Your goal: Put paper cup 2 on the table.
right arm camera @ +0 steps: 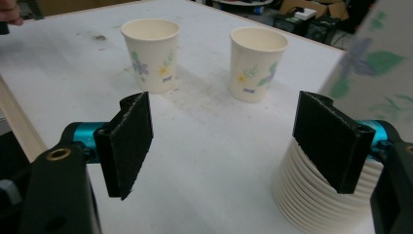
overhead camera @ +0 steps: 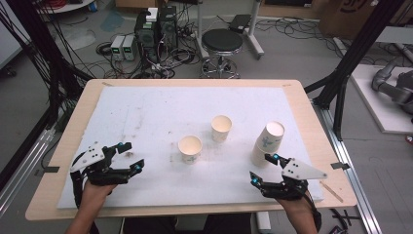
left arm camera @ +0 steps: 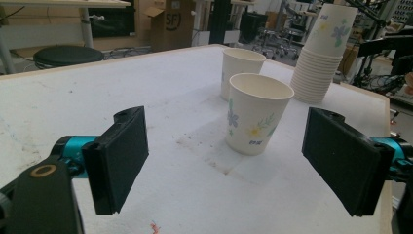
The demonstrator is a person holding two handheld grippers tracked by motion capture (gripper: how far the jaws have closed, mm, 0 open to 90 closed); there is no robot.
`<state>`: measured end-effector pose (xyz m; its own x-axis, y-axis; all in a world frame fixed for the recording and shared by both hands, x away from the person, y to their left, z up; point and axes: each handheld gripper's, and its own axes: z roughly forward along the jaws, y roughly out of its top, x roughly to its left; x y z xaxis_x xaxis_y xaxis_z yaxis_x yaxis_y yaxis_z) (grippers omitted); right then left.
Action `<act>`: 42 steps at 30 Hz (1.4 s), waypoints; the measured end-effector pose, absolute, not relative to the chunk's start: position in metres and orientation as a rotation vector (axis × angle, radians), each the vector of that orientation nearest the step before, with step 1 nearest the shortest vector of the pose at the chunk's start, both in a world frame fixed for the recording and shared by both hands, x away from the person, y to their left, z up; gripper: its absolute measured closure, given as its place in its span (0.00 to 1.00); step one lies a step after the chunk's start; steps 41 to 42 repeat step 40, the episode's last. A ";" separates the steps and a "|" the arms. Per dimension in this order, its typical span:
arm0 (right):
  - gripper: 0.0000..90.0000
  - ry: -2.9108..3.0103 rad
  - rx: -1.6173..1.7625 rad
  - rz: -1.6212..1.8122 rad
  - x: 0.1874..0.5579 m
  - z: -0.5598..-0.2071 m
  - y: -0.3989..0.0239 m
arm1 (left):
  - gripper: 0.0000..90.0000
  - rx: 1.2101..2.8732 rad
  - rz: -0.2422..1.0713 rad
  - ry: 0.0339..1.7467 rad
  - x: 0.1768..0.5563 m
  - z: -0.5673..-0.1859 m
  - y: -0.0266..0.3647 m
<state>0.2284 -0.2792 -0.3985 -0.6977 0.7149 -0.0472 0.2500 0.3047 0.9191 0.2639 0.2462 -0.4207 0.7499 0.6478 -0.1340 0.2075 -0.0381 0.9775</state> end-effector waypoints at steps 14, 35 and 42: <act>0.26 2.029 0.915 1.370 0.222 -0.400 -0.298 | 0.19 1.602 0.423 0.693 0.254 -0.417 0.248; 0.26 2.025 0.916 1.374 0.225 -0.401 -0.298 | 0.19 1.606 0.423 0.700 0.252 -0.417 0.250; 0.26 2.028 0.915 1.375 0.224 -0.401 -0.298 | 0.19 1.606 0.423 0.705 0.252 -0.418 0.250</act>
